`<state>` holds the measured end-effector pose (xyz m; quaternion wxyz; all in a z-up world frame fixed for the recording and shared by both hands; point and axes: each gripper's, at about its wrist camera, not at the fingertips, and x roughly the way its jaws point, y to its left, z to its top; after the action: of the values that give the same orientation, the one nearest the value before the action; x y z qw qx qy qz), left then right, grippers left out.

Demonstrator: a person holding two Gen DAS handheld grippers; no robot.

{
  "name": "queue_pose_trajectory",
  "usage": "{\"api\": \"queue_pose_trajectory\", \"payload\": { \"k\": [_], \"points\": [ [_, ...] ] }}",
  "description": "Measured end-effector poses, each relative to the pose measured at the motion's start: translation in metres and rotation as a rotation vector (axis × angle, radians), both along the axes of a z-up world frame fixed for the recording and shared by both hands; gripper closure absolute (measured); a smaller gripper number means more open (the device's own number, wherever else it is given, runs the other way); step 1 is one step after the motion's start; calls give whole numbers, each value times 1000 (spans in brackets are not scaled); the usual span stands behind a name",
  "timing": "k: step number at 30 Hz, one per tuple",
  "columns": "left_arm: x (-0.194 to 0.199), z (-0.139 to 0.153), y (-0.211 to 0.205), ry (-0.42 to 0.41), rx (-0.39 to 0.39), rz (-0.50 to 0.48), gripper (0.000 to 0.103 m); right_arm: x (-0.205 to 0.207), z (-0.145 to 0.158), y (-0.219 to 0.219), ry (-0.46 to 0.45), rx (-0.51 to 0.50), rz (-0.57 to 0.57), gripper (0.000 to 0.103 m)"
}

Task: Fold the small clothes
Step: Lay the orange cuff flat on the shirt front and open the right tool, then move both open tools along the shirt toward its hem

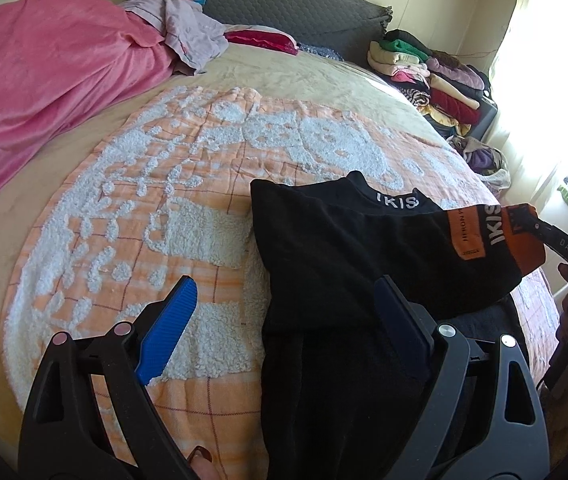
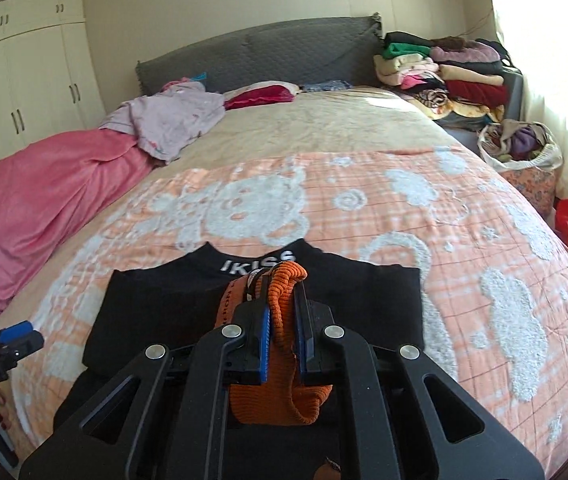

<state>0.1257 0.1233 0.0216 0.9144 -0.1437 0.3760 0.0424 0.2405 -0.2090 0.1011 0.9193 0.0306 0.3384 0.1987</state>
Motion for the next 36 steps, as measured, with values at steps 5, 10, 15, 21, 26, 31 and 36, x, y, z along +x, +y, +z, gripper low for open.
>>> {"api": "queue_pose_trajectory", "payload": {
  "k": [5, 10, 15, 21, 26, 31, 36],
  "points": [
    [10, 0, -6, 7, 15, -15, 20, 3, -10, -4, 13, -16, -18, 94],
    [21, -1, -15, 16, 24, -35, 20, 6, -18, -8, 31, -26, -34, 94],
    [30, -1, -26, 19, 34, -61, 20, 6, -23, -13, 30, -57, -74, 80],
    [39, -3, -41, 16, 80, -89, 20, 1, -29, -30, 42, -51, -116, 63],
    [51, -9, -54, 32, 81, -129, 22, -8, -38, -30, 70, -72, -97, 63],
    [65, -19, -68, 61, 61, -188, 53, -17, -45, -18, 93, -92, -41, 63],
    [76, -41, -77, 135, 58, -220, 63, -23, -51, 5, 113, -103, 37, 63]
  ]
}}
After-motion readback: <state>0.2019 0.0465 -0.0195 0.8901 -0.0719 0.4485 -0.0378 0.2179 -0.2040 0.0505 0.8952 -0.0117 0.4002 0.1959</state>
